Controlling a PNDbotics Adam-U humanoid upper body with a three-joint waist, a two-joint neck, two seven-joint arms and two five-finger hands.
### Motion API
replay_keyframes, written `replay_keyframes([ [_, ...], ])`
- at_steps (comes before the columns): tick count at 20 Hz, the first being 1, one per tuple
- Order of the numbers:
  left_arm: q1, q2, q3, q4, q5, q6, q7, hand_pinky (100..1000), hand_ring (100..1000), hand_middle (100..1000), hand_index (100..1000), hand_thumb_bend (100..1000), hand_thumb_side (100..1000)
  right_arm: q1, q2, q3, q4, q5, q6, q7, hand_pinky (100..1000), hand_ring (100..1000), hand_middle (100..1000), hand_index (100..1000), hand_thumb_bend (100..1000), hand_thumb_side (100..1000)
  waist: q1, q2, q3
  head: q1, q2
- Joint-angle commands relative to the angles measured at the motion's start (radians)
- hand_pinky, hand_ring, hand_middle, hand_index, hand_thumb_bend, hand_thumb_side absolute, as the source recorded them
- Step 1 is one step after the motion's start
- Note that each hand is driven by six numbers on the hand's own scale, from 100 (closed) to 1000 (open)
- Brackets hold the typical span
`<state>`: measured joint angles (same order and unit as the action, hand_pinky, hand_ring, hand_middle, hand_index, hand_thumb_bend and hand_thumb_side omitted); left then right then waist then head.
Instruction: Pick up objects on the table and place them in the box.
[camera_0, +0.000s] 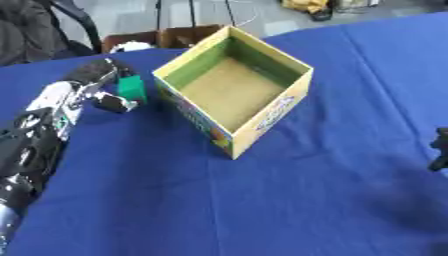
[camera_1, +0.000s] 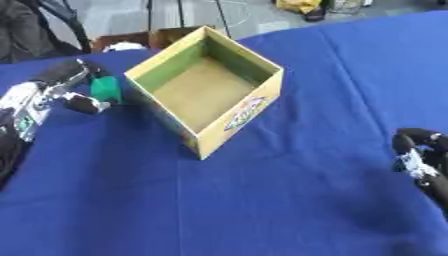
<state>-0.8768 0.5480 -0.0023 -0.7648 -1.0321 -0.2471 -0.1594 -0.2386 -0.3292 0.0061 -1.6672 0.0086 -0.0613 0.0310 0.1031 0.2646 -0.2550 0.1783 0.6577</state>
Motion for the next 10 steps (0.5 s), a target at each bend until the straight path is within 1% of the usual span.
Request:
replay_keyframes([
  [1, -0.012, 0.017, 0.000, -0.005, 0.005, 0.001, -0.004, 586, 508, 486, 683, 580, 451, -0.011, -0.021, -0.007, -0.018, 0.004, -0.004, 0.004, 486, 436, 569, 749, 345, 606, -0.005, -0.015, 0.002, -0.003, -0.006],
  [3, -0.012, 0.016, -0.001, -0.004, 0.004, 0.003, -0.004, 544, 464, 434, 626, 562, 437, -0.012, -0.020, -0.007, -0.018, 0.004, -0.004, 0.005, 486, 436, 569, 749, 344, 606, -0.005, -0.016, 0.002, -0.003, -0.006],
  [6, -0.013, 0.018, 0.003, -0.010, 0.013, 0.008, 0.013, 464, 374, 313, 502, 469, 382, -0.011, -0.020, -0.008, -0.017, 0.004, -0.004, 0.004, 486, 436, 568, 749, 343, 607, -0.008, -0.018, 0.003, -0.004, -0.006],
  [10, -0.016, 0.030, 0.006, -0.041, 0.048, 0.013, 0.024, 441, 337, 262, 448, 425, 368, -0.007, -0.019, -0.010, -0.016, 0.003, -0.004, 0.002, 486, 436, 568, 748, 342, 608, -0.012, -0.026, 0.007, -0.008, -0.003],
])
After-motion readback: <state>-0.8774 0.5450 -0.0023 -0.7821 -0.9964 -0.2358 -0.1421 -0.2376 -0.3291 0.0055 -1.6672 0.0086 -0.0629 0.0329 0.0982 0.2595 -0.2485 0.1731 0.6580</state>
